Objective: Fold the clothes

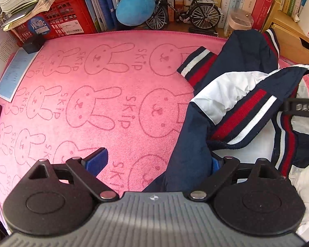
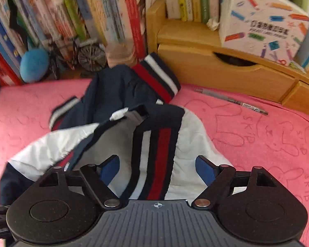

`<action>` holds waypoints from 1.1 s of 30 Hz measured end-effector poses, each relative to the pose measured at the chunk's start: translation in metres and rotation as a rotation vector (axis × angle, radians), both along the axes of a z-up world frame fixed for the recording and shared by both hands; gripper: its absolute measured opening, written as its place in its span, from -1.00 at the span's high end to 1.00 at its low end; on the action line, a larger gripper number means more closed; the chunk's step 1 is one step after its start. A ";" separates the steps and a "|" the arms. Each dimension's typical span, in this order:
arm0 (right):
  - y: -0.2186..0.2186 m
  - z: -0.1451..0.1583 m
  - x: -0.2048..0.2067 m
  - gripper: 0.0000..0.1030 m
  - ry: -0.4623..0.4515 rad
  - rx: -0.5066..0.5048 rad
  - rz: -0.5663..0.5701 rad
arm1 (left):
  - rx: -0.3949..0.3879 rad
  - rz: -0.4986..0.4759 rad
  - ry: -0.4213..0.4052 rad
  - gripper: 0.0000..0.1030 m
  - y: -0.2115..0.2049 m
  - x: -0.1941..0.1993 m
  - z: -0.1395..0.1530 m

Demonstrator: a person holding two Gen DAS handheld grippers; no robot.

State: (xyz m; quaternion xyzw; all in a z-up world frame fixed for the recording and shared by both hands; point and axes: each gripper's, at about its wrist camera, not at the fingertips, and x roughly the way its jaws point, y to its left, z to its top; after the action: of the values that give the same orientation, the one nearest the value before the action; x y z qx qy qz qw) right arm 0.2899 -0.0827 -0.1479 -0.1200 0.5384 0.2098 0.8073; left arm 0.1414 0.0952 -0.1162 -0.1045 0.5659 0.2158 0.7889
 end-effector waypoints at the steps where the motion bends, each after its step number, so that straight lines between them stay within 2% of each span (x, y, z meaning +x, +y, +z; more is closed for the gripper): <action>1: -0.001 -0.006 -0.001 0.04 0.010 -0.005 -0.004 | -0.018 -0.028 -0.033 -0.86 -0.003 -0.003 0.005; 3: -0.010 -0.010 -0.003 0.30 0.007 -0.007 -0.030 | -0.053 -0.083 -0.100 -0.86 -0.008 -0.010 0.015; 4: -0.018 -0.007 -0.006 0.58 -0.009 -0.002 -0.055 | -0.070 -0.112 -0.134 -0.87 -0.010 -0.013 0.020; 5: -0.027 -0.003 -0.009 0.64 -0.025 0.003 -0.080 | -0.087 -0.167 -0.182 -0.96 -0.018 -0.016 0.028; 7: -0.043 0.005 -0.014 0.67 -0.057 0.012 -0.130 | -0.110 -0.269 -0.265 -1.00 -0.033 -0.019 0.040; 8: -0.052 0.008 -0.015 0.69 -0.067 0.013 -0.149 | -0.106 -0.309 -0.281 -1.00 -0.040 -0.016 0.042; 13: -0.095 0.023 -0.024 0.71 -0.109 -0.022 -0.243 | -0.047 -0.397 -0.224 -0.97 -0.065 0.021 0.021; 15: -0.113 0.031 -0.033 0.72 -0.107 -0.017 -0.281 | -0.035 -0.426 -0.203 -0.75 -0.073 0.036 0.011; 16: -0.123 0.035 -0.039 0.72 -0.107 -0.011 -0.303 | -0.069 -0.459 -0.229 -0.57 -0.075 0.036 0.010; 18: -0.144 0.048 -0.053 0.72 -0.111 0.016 -0.342 | -0.115 -0.508 -0.269 -0.49 -0.080 0.035 0.012; 23: -0.181 0.080 -0.080 0.74 -0.151 0.022 -0.430 | -0.097 -0.657 -0.313 -0.49 -0.110 0.026 0.014; 26: -0.190 0.088 -0.084 0.74 -0.146 0.053 -0.460 | -0.077 -0.758 -0.370 -0.49 -0.127 0.018 0.023; 30: -0.201 0.098 -0.087 0.74 -0.139 0.096 -0.498 | -0.072 -0.890 -0.507 -0.58 -0.143 0.003 0.050; 31: -0.204 0.101 -0.088 0.74 -0.137 0.107 -0.507 | -0.068 -0.937 -0.551 -0.71 -0.148 0.001 0.056; 32: -0.206 0.104 -0.089 0.74 -0.135 0.118 -0.517 | -0.034 -0.959 -0.557 -0.91 -0.153 0.002 0.055; 33: -0.209 0.106 -0.090 0.74 -0.133 0.128 -0.526 | 0.002 -0.981 -0.559 -0.95 -0.159 0.003 0.053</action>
State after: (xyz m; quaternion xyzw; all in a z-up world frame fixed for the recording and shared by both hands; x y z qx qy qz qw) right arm 0.2001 -0.2919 -0.0418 0.0618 0.4826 0.0183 0.8735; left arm 0.1444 -0.0635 -0.0632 0.1181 0.3174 -0.2115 0.9168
